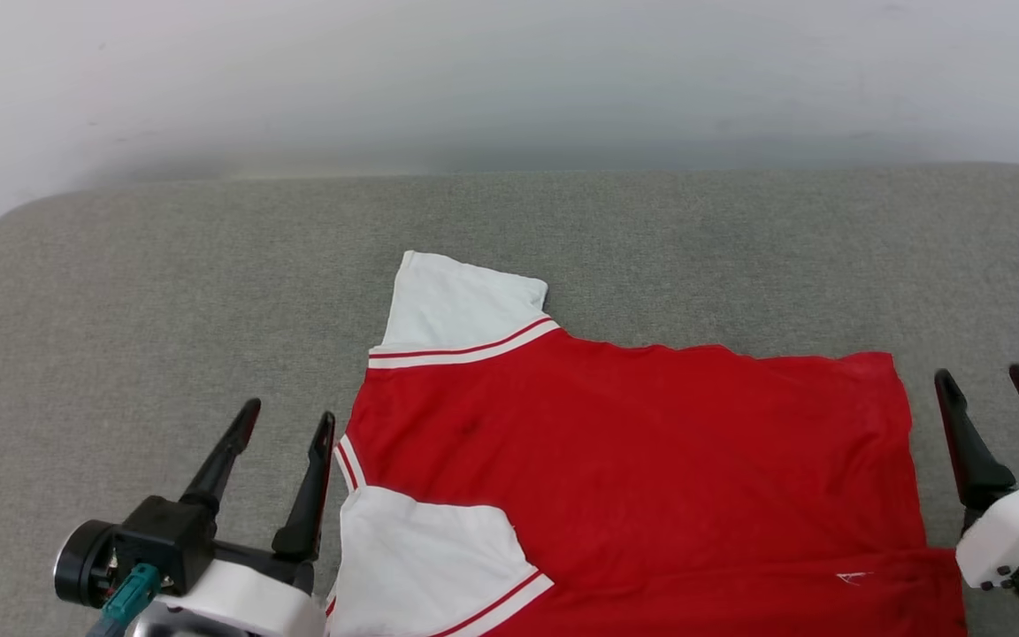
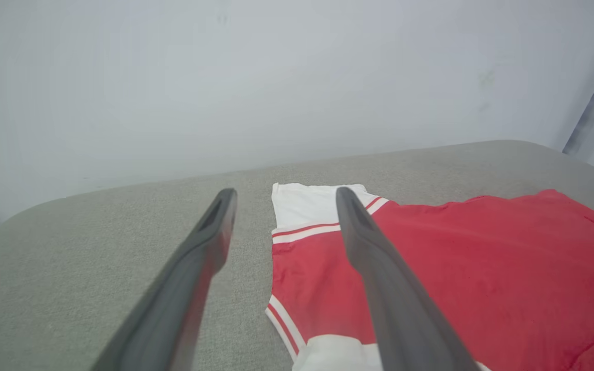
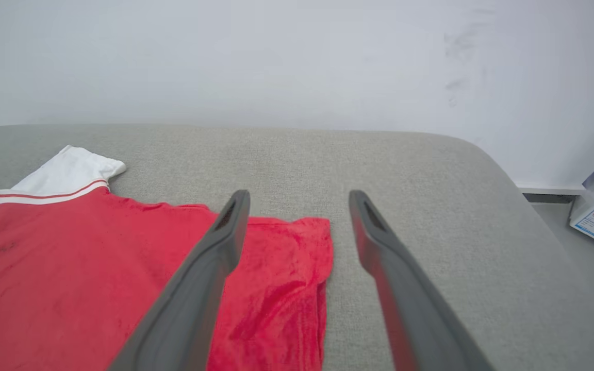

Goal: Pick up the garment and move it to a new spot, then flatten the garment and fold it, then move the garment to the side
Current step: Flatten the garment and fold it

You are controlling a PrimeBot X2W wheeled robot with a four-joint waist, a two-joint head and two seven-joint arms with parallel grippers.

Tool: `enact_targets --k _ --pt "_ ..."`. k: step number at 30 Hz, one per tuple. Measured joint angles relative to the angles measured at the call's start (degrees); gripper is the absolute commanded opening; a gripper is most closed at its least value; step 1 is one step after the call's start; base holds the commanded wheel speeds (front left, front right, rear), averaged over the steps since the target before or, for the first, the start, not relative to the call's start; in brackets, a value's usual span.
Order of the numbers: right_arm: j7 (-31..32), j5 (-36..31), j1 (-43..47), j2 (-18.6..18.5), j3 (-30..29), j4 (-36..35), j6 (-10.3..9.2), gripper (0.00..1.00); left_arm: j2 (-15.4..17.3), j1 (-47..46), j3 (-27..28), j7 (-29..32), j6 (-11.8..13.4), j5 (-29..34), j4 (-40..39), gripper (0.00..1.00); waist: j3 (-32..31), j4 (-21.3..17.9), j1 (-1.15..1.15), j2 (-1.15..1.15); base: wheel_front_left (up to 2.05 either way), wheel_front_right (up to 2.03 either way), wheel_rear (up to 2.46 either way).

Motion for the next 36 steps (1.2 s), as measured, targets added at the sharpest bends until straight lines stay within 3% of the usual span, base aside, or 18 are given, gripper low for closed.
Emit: enact_targets --k 5,8,15,20,23,27,31,36 --pt "-10.7 -1.5 0.1 1.2 1.1 -2.6 0.0 1.0 -2.9 -0.4 2.9 -0.6 -0.2 2.5 -0.2 1.0 0.4 -0.6 0.0 0.0 0.0 0.0 0.0" --pt "-14.5 -1.6 0.7 4.2 1.7 -2.5 0.02 1.0 -5.2 -0.5 5.1 -0.6 -1.2 4.5 -1.1 1.0 0.8 -1.0 0.0 0.0 0.0 0.0 0.0" --pt "-18.2 -2.4 1.0 7.2 2.4 -0.3 0.0 1.0 -7.8 -3.3 7.6 -0.7 -6.5 7.5 0.6 1.0 2.5 -2.4 -0.01 0.0 0.0 0.0 0.0" --pt "-19.2 -2.6 -0.4 7.9 3.4 0.2 0.0 1.0 -6.0 -9.3 7.6 0.8 -10.8 7.1 4.3 1.0 5.1 -4.1 -0.01 0.0 0.0 0.0 0.0" --pt "-19.4 -3.5 -2.0 8.2 4.1 0.1 0.0 1.0 -3.0 -17.1 7.4 6.9 -14.0 6.3 5.9 1.0 7.4 -5.2 -0.01 0.0 0.0 0.0 0.0" --pt "-20.1 -3.6 -3.3 8.7 4.2 0.2 0.0 1.0 1.9 -26.7 3.9 20.4 -17.3 5.4 8.9 1.0 10.2 -7.3 0.0 0.0 0.0 0.0 0.0" --pt "-20.3 -4.0 -4.9 9.3 5.7 0.5 0.01 1.0 7.1 -36.5 0.3 34.9 -18.5 0.8 12.0 1.0 13.5 -9.4 0.0 0.0 0.0 0.0 0.0" --pt "-21.3 -4.0 -6.1 9.8 5.9 1.4 0.0 1.0 11.9 -45.1 -3.4 54.5 -18.7 -11.3 14.8 1.0 17.3 -12.4 0.01 0.0 0.0 0.0 0.0"
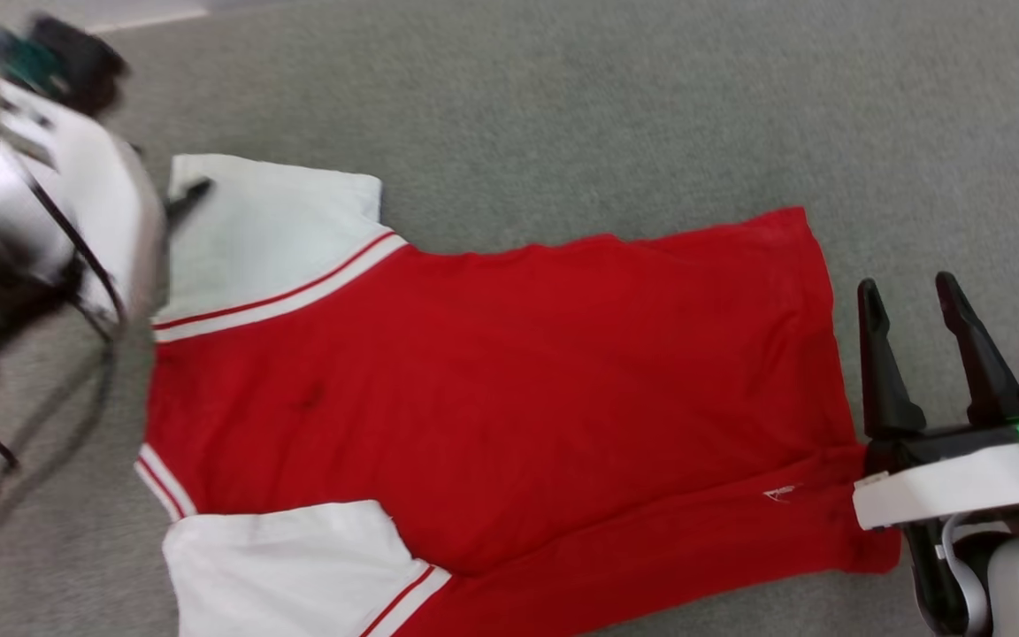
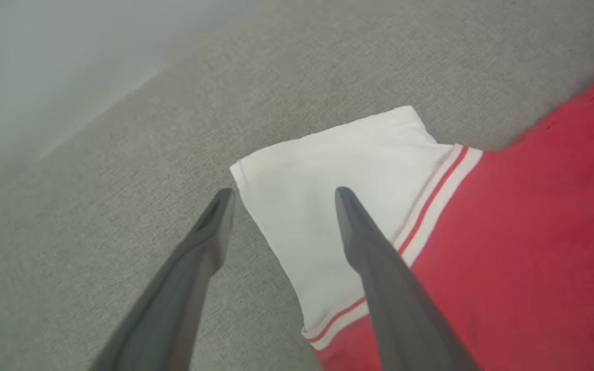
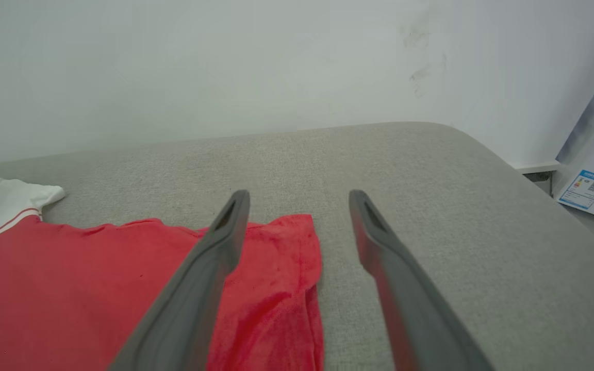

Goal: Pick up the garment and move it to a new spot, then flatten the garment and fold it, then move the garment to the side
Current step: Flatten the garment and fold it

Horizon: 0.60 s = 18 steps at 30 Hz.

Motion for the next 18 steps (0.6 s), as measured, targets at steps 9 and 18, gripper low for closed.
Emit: enact_targets --k 9,18 --pt "-1.1 0.6 -2.8 0.7 2.9 1.9 0.0 1.0 5.0 -10.3 0.6 17.4 0.8 -5.9 6.3 1.0 7.1 -4.9 0.0 0.0 0.0 0.0 0.0" --pt "-0.7 1.4 -4.4 0.9 4.7 3.4 0.0 1.0 6.4 -11.2 0.5 21.5 2.1 -7.0 9.4 1.0 10.5 -8.3 0.0 0.0 0.0 0.0 0.0"
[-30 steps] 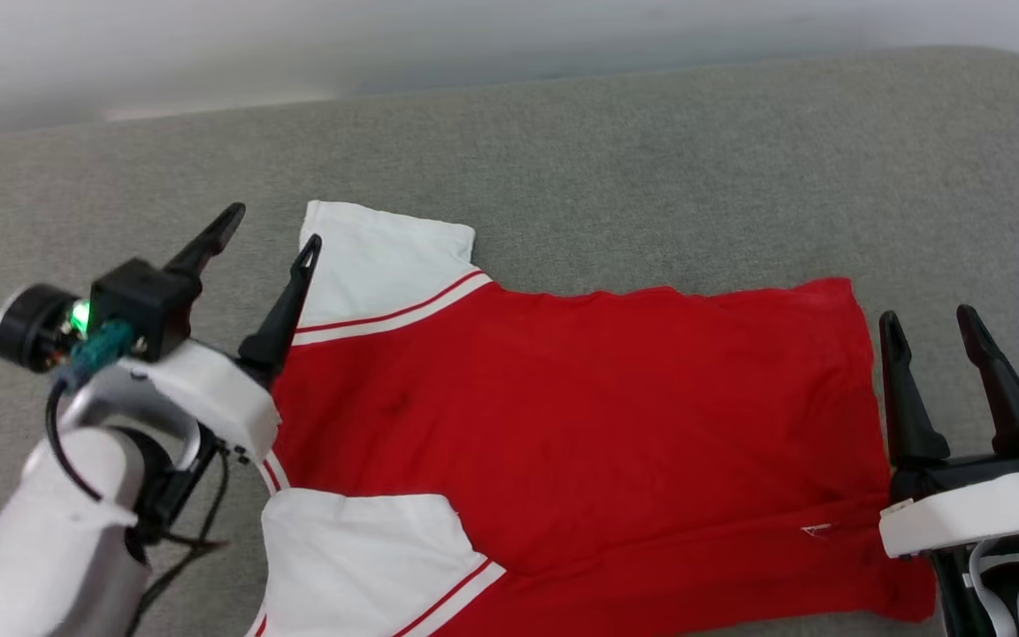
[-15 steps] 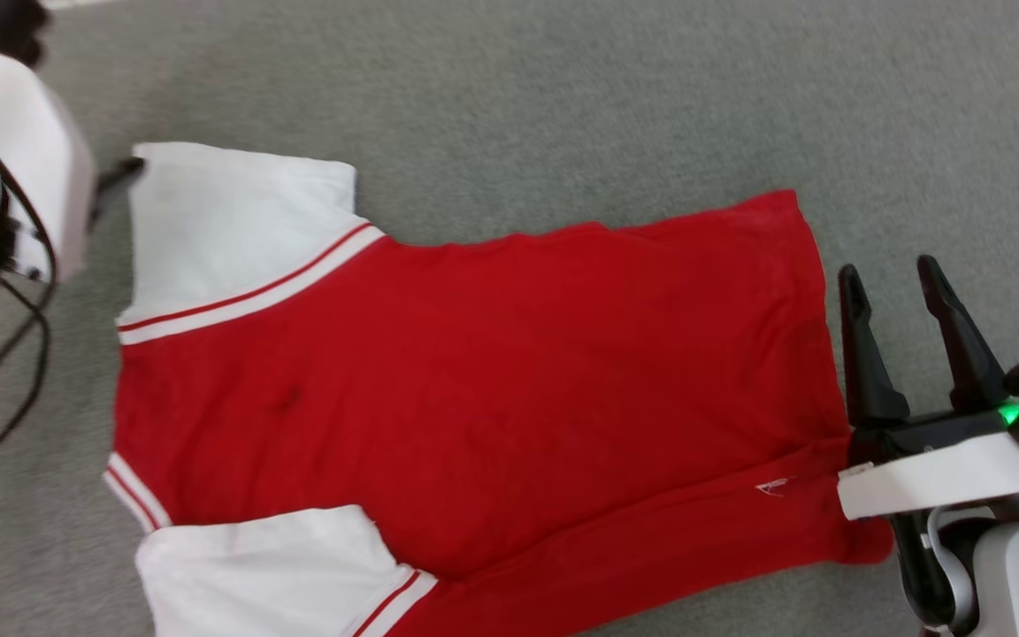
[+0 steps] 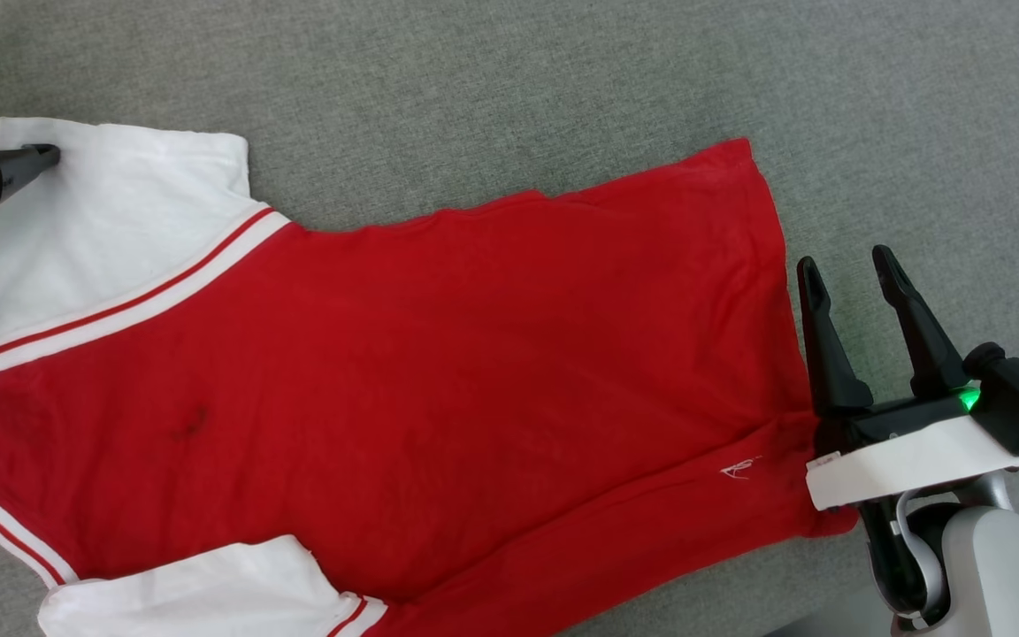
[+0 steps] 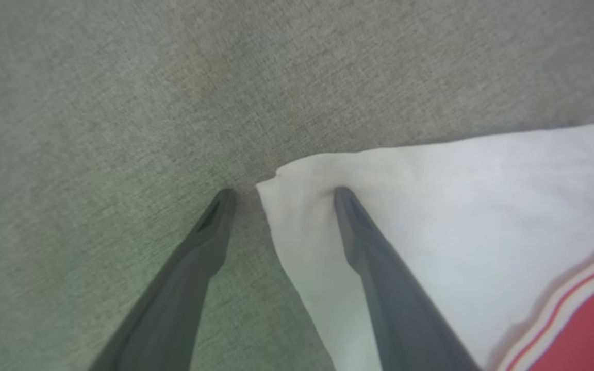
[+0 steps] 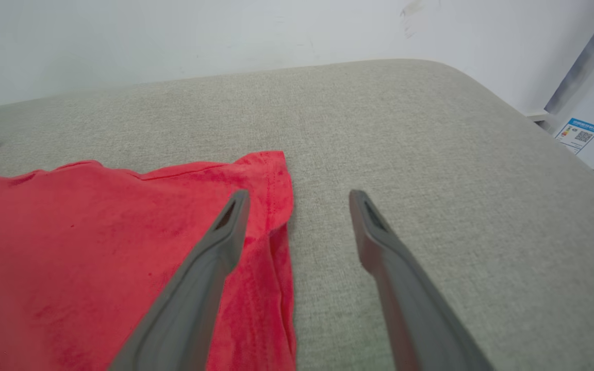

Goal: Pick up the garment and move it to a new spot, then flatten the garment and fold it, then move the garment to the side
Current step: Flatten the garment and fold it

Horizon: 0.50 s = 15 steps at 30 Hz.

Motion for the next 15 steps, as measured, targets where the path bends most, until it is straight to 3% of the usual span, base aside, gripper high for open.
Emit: enact_targets --k 1,3,8,15 --pt "0.0 0.0 0.0 0.0 0.0 0.0 0.0 1.0 0.0 0.0 0.1 0.2 0.0 -0.2 0.1 1.0 0.1 -0.1 0.0 0.0 0.0 0.0 0.0" --pt "0.0 0.0 0.0 0.0 0.0 0.1 0.0 1.0 -0.2 0.1 0.2 1.6 0.5 -1.6 0.4 0.0 0.2 -0.2 0.0 0.0 0.0 0.0 0.0" --pt "0.3 -0.5 0.0 0.1 -0.7 0.3 0.0 1.0 -0.9 0.7 0.0 -0.1 0.2 -1.8 0.0 0.0 -0.1 0.4 0.0 0.0 0.0 0.0 0.0" --pt "5.1 -1.8 -0.1 -0.5 -1.4 1.5 0.01 1.0 -2.8 2.0 -1.1 -8.5 -0.7 1.1 1.0 0.0 -3.0 1.9 0.0 0.0 0.0 0.0 0.0"
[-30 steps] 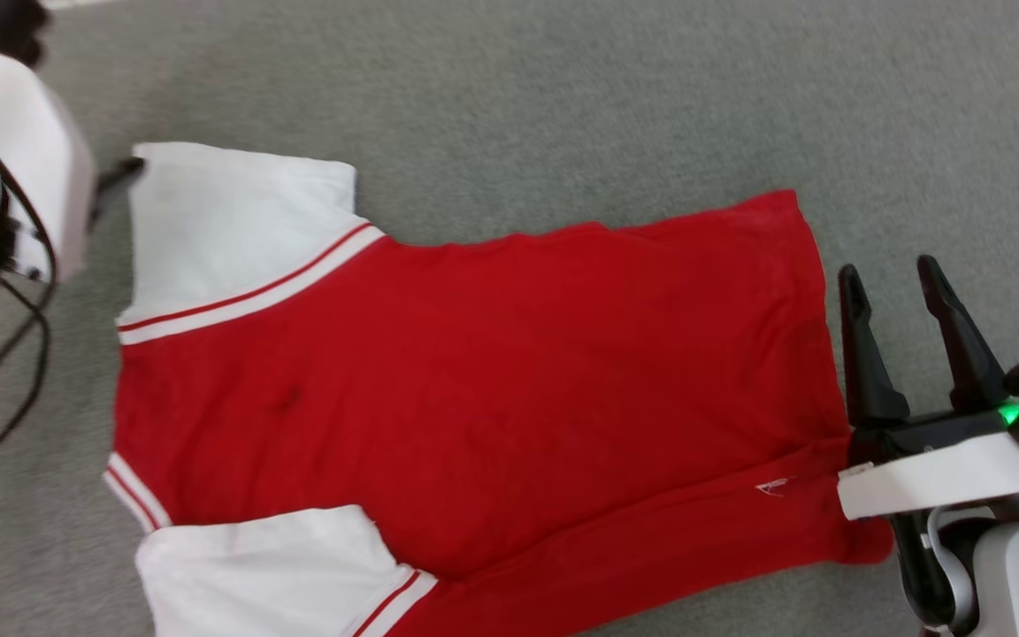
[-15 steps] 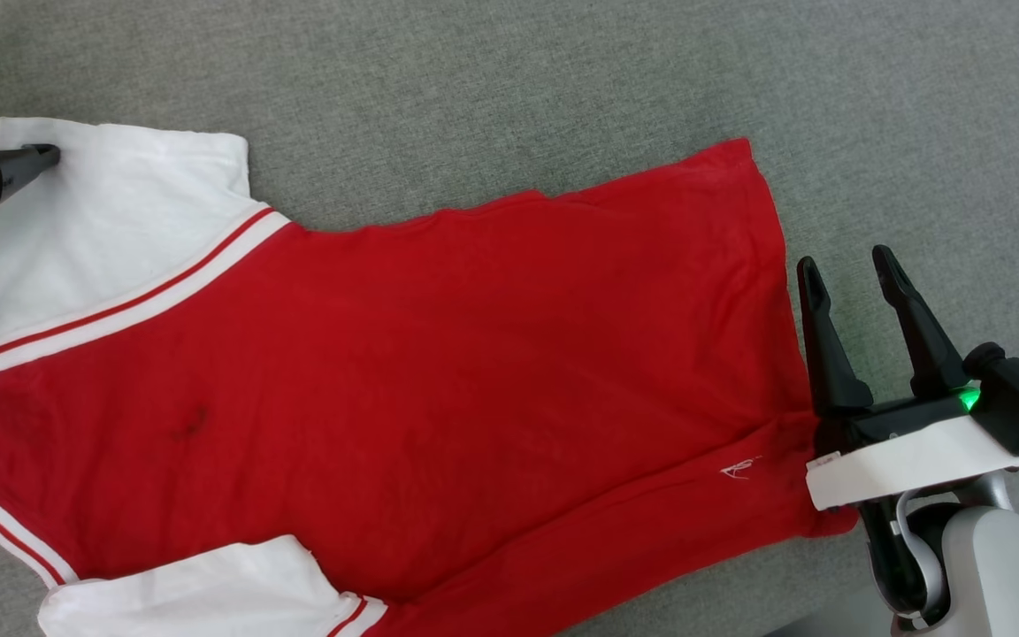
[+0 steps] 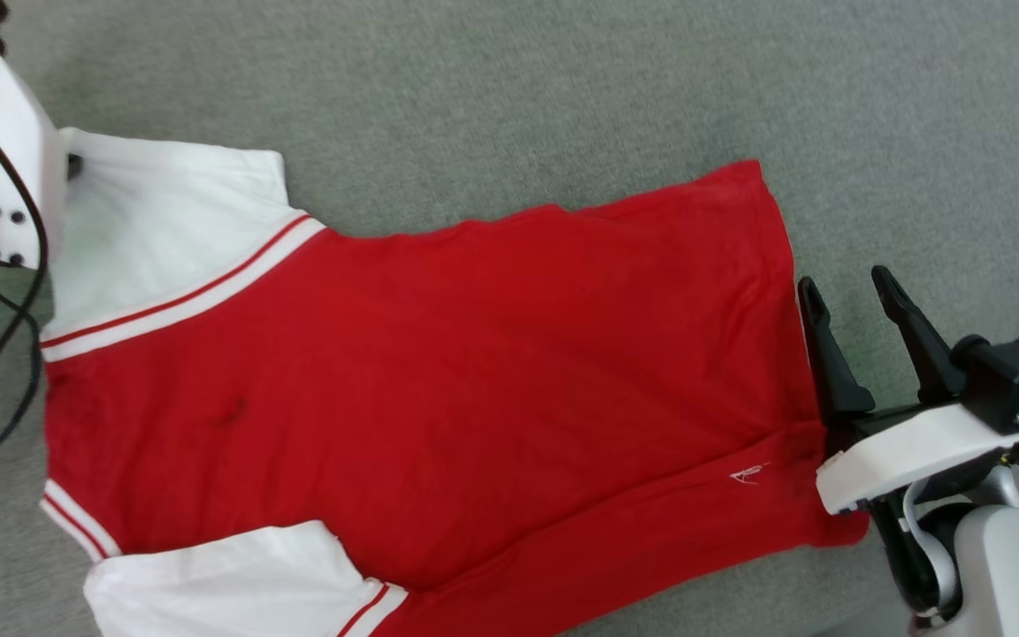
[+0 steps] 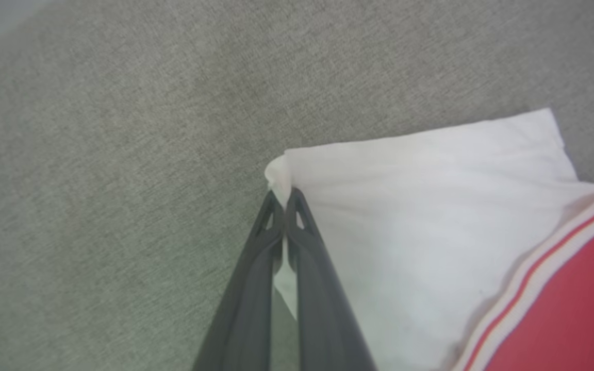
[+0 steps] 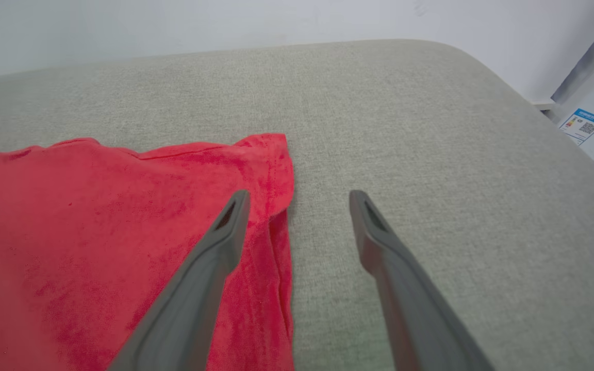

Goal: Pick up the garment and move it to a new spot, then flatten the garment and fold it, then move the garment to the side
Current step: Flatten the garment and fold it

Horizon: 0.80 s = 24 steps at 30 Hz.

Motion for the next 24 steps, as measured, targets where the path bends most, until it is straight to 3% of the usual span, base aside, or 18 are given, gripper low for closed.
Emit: enact_targets --k 6,14,18,24 --pt "10.0 0.4 -0.7 -5.4 0.8 -0.1 -0.01 1.0 -1.9 0.8 -1.8 -8.5 -0.8 2.4 -0.5 0.0 -4.5 2.3 0.0 0.0 0.0 0.0 0.0" --pt "31.4 5.6 -4.3 -16.3 4.1 -1.8 0.02 1.0 -2.2 2.9 -5.9 -13.9 -1.3 1.2 -8.9 0.0 -8.2 7.9 -0.01 0.0 0.0 0.0 0.0" --pt "43.0 8.2 -8.4 -19.2 3.3 -3.1 -0.01 1.0 -0.4 4.5 -7.9 -15.7 -1.4 0.4 -15.5 0.0 -8.8 10.7 -0.01 0.0 0.0 0.0 0.0" --pt "57.2 9.9 -13.1 -20.0 1.9 -1.9 0.0 1.0 1.2 6.3 -8.9 -18.8 -1.4 0.4 -23.7 0.0 -8.0 14.8 -0.01 0.0 0.0 0.0 0.0"
